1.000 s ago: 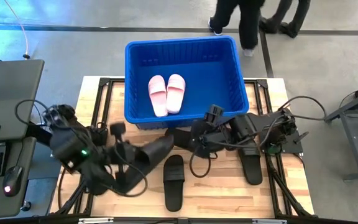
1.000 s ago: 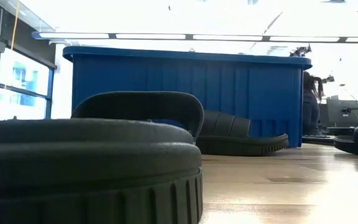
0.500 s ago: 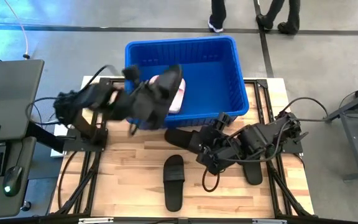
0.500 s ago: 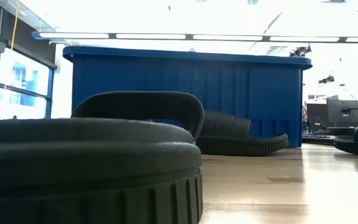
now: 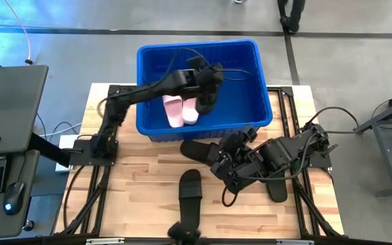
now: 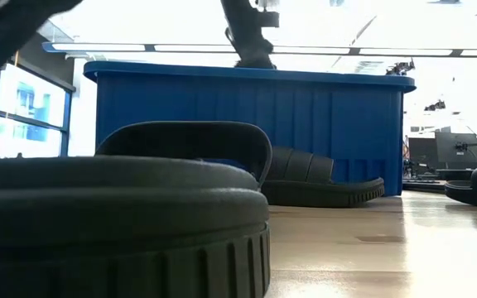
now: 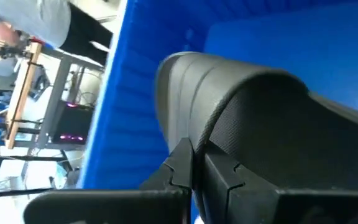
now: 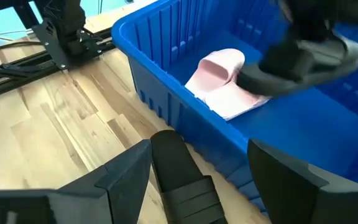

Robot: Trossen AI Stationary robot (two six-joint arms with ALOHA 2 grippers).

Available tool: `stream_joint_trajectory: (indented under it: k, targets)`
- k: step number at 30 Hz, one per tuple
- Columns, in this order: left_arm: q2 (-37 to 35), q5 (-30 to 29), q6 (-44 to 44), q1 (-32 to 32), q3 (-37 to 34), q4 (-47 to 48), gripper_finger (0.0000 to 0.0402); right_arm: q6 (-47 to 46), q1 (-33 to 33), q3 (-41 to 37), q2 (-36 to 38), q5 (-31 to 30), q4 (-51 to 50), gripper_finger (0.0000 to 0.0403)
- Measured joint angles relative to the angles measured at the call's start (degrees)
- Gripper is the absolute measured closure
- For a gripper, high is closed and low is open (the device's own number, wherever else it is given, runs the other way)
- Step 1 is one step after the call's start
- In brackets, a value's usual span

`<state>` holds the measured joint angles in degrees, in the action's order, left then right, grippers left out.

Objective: Pick and place slides into bin
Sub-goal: Put the black slide into the blue container

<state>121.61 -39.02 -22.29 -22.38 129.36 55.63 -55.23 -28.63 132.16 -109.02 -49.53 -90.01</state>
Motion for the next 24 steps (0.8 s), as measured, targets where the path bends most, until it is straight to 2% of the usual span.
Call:
stream_joint_trajectory:
  k: [7,13,15,20,24]
  targets:
    - [8.0,2.2,-1.5,-3.3,0.0,-6.7,0.0397,-0.4,0.0,0.0,0.0,0.0,0.0,0.0147]
    - [12.4,2.5,-0.8,-5.3,0.0,-6.4,0.0394,-0.5,0.0,0.0,0.0,0.0,0.0,0.0147]
    - [13.7,4.4,-0.3,-6.0,0.0,-6.7,0.0391,-0.5,0.0,0.0,0.0,0.1,0.0,0.0147]
    - [16.5,13.5,0.2,-7.7,0.0,-6.3,0.0376,-1.5,0.0,0.0,0.0,0.3,0.0,0.0147]
    - [17.1,14.9,0.2,-7.8,0.0,-6.3,0.0358,-1.6,-0.3,0.0,0.0,0.5,0.0,0.0147]
